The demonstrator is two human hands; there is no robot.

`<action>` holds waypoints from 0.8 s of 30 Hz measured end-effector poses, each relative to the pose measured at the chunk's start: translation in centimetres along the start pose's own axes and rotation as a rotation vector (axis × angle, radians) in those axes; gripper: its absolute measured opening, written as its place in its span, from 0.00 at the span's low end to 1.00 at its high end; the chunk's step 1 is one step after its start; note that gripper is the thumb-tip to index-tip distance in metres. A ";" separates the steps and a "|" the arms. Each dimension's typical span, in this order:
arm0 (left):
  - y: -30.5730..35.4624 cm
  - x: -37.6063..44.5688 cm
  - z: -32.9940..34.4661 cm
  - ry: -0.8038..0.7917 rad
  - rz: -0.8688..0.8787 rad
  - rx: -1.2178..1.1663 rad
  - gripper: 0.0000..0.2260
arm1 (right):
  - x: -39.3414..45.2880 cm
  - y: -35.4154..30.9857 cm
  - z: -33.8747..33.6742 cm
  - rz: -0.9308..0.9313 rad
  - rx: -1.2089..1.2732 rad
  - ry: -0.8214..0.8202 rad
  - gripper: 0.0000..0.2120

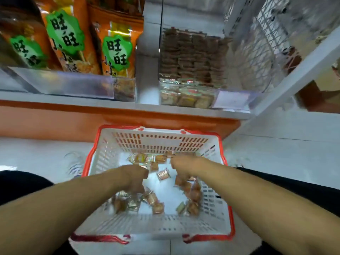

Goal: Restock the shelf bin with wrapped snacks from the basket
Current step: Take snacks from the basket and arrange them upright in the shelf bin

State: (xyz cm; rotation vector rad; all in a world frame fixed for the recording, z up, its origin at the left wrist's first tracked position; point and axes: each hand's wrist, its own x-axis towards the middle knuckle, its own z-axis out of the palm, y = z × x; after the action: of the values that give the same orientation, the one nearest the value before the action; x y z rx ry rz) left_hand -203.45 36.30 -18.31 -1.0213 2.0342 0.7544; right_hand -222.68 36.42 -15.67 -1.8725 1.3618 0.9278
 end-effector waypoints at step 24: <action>2.6 13.1 15.3 0.034 -0.057 -0.123 0.18 | 11.1 0.0 17.7 0.120 0.182 -0.311 0.24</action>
State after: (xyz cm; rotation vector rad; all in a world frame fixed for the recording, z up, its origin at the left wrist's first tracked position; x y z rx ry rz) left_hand -205.95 43.73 -37.05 -1.1635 1.9984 0.8465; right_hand -223.31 45.22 -34.62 -1.4558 1.3273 1.0664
